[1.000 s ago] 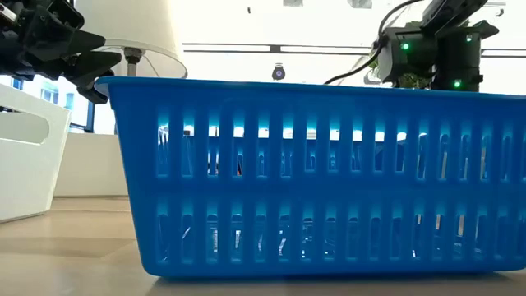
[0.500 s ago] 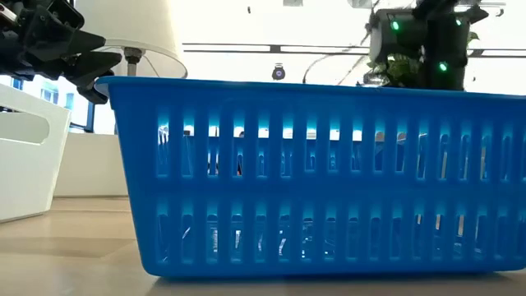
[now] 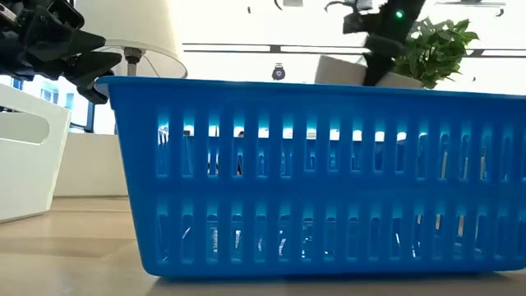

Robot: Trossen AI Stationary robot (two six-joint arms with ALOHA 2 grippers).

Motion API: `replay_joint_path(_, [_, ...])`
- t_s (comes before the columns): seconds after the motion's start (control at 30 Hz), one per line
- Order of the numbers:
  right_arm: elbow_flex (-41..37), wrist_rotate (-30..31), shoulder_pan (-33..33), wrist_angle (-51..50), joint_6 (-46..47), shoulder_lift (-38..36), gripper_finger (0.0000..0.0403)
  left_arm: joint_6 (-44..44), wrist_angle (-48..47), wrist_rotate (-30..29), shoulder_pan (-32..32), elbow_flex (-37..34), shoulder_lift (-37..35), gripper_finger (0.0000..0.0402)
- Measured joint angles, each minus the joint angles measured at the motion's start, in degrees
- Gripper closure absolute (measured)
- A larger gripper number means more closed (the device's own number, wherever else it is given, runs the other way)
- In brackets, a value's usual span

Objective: Stack baskets by color
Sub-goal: Stack the middle right gray bin on the top gray bin

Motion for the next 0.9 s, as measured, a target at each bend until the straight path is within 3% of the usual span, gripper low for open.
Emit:
replay_joint_path(0.2, [2.94, 3.50, -3.38, 11.59, -16.73, 0.00, 0.0403, 0.00, 0.00, -0.02, -0.02, -0.02, 0.00, 0.0275])
replay_joint_path(0.37, [3.12, 6.22, -7.21, 30.77, -33.89, 0.31, 0.0403, 0.00, -0.02, -0.02, -0.02, 0.00, 0.01, 0.0275])
replay_joint_path(0.5, [3.20, 2.29, -10.56, 45.23, -43.01, 1.08, 0.0403, 0.01, -0.03, -0.02, 0.00, -0.02, 0.01, 0.0275])
replay_joint_path(0.6, [3.17, -1.59, -12.94, 50.52, -46.04, 1.85, 0.0403, 0.02, -0.16, -0.07, -0.02, -0.02, 0.00, 0.0275])
replay_joint_path(0.73, [3.48, -5.42, -16.15, 52.36, -47.54, 3.65, 0.0403, 0.01, -0.50, -0.81, -0.02, -0.02, 0.02, 0.0275])
replay_joint_path(0.9, [8.24, -6.48, -18.50, 44.54, -46.92, 8.16, 0.0403, 0.00, -0.75, -1.05, -0.02, -0.02, 0.02, 0.0275])
